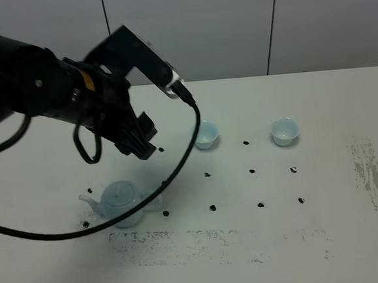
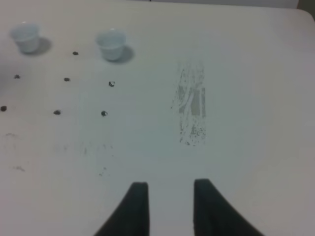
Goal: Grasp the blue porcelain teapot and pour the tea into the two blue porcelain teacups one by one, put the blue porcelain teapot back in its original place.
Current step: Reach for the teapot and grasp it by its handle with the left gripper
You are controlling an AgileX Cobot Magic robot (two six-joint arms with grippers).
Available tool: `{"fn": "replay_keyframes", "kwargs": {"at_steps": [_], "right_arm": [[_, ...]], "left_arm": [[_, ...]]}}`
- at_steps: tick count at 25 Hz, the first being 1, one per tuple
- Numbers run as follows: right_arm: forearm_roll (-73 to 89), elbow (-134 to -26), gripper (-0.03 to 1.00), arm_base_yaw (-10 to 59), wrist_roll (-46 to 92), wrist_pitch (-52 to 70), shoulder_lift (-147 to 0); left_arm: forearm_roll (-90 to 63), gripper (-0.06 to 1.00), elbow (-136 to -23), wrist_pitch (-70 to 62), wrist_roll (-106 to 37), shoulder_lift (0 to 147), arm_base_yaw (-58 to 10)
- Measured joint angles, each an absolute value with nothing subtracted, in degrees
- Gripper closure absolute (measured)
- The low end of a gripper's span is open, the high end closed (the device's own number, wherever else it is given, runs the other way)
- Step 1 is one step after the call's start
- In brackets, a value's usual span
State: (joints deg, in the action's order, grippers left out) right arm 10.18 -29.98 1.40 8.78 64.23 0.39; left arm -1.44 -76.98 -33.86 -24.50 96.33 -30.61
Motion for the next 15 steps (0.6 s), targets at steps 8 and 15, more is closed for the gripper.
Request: {"fn": "replay_keyframes", "kwargs": {"at_steps": [8,15], "right_arm": [[10.18,-29.98,0.76,1.40,8.78,64.23,0.39],[10.18,-29.98,0.76,1.40,8.78,64.23,0.39]], "left_arm": [[-6.47,0.28,-76.98,-30.94,-22.78,105.74,-34.22],[-6.78,0.28,-76.93,-30.30,-18.93,109.18,-34.34]]}}
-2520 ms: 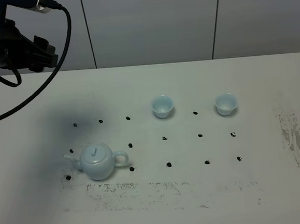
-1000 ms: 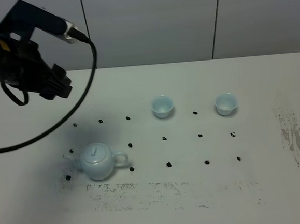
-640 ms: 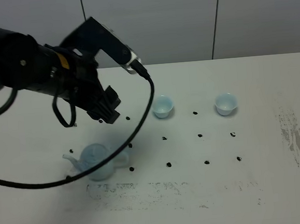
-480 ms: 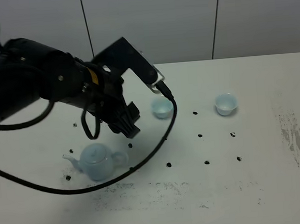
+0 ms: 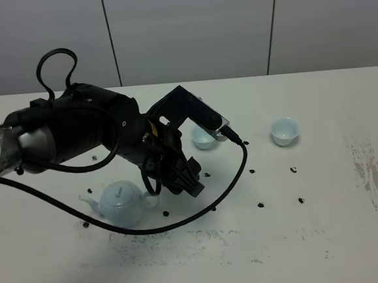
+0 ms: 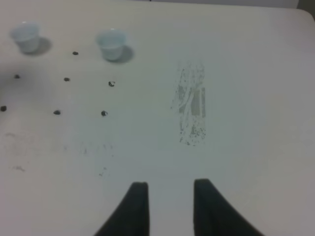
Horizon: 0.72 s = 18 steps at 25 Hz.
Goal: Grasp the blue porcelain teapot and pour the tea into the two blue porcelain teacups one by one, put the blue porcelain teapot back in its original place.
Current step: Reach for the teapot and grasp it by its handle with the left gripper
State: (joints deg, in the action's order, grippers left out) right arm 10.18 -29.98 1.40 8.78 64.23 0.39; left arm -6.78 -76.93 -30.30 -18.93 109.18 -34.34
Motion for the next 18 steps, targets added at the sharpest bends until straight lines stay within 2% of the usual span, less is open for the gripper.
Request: {"fn": "replay_keyframes", "kwargs": {"at_steps": [9,18], "right_arm": [[10.18,-29.98,0.76,1.40,8.78,64.23,0.39],[10.18,-29.98,0.76,1.40,8.72,64.23,0.39]], "left_arm": [[-6.78,0.28,-70.36,-26.45,-16.28,109.67,-34.76],[-6.83,0.28,-69.15,-28.14,-15.85,109.74,-36.23]]}}
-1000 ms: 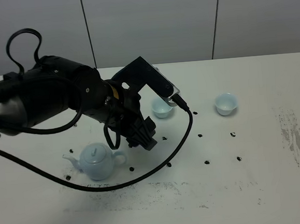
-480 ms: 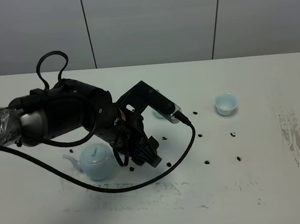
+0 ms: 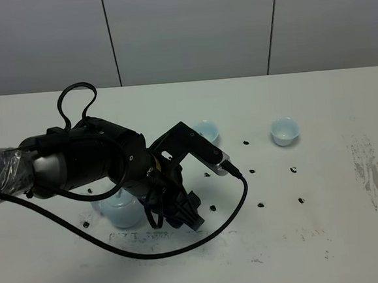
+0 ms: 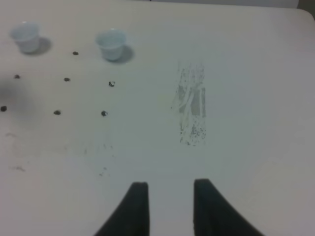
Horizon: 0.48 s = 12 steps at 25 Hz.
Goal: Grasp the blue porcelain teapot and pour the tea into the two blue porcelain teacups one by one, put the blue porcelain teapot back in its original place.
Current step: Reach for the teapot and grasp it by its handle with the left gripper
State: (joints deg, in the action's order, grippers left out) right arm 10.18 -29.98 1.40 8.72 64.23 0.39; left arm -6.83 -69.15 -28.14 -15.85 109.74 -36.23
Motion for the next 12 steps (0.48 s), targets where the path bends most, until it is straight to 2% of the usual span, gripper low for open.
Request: {"fn": "replay_keyframes", "kwargs": {"at_steps": [12], "right_arm": [[10.35,-29.98,0.76,1.35,8.63,64.23,0.39]], "left_arm": [[-6.78,0.28,-69.15,-39.31,-16.41,109.74,-37.07]]}}
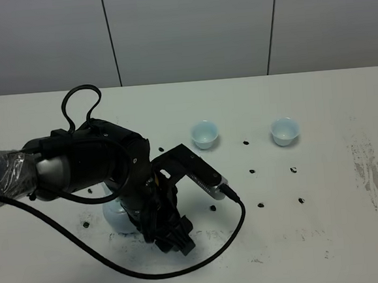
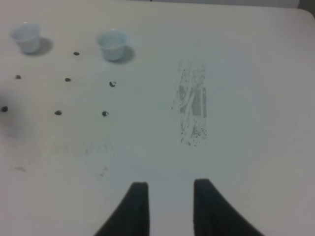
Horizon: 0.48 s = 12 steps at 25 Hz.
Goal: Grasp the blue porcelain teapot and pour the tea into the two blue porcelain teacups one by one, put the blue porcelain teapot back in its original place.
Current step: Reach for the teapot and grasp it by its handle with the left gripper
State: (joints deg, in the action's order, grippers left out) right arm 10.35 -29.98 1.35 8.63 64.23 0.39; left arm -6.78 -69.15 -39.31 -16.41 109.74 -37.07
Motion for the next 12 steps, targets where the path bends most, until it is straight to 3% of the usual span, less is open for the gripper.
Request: {"fn": "replay_keyframes", "kwargs": {"at_steps": [12], "right_arm": [[10.39,-29.98,0.76,1.35,8.62,64.23,0.39]], "left_arm": [[-6.71,0.28,-69.15,-46.85,-23.96,109.07,-38.06]]}}
